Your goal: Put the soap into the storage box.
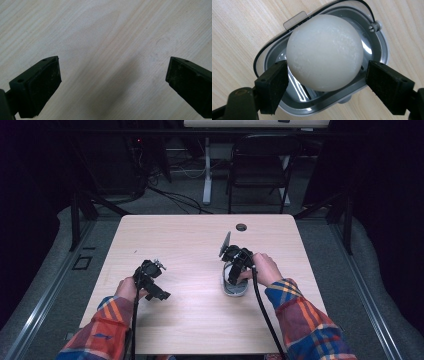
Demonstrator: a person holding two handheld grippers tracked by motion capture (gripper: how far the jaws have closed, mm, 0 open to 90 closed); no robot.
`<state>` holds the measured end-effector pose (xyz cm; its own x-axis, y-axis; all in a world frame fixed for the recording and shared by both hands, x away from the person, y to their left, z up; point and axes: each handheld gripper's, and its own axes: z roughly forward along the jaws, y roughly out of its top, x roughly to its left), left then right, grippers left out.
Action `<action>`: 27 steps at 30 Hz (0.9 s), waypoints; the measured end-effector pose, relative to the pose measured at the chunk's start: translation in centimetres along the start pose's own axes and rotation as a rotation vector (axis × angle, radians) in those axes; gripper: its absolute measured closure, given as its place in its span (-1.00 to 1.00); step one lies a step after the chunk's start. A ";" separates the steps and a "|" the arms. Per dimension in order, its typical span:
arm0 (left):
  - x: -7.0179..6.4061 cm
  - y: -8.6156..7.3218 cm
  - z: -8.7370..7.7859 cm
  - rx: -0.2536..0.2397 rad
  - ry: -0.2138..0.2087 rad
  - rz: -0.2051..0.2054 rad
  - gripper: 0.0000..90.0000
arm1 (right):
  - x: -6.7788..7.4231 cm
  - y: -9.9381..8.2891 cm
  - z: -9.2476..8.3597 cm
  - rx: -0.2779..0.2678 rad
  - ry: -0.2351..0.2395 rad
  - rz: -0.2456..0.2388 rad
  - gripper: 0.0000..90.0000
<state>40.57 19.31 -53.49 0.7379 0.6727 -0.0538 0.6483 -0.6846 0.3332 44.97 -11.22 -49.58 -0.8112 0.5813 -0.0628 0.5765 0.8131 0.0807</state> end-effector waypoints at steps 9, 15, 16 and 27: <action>0.0 0.0 0.0 0.001 -0.001 0.002 -1.00 | -0.2 -0.9 -1.4 -0.030 -0.002 0.000 -0.70; 0.0 0.0 0.0 0.001 -0.001 0.000 -1.00 | -0.3 -2.2 -2.9 -0.095 0.003 0.009 -0.82; 0.0 0.0 0.0 0.000 -0.002 0.002 -1.00 | -0.4 -2.4 -3.3 -0.095 0.002 0.006 -0.84; 0.0 0.0 0.0 -0.002 0.000 0.000 -1.00 | -1.1 -5.7 -5.9 -0.163 -0.038 0.030 -0.96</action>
<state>40.54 19.28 -53.45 0.7378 0.6728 -0.0540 0.6482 -0.6839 0.3350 41.95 -16.68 -44.13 -0.7876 0.6088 -0.0953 0.5746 0.7814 0.2434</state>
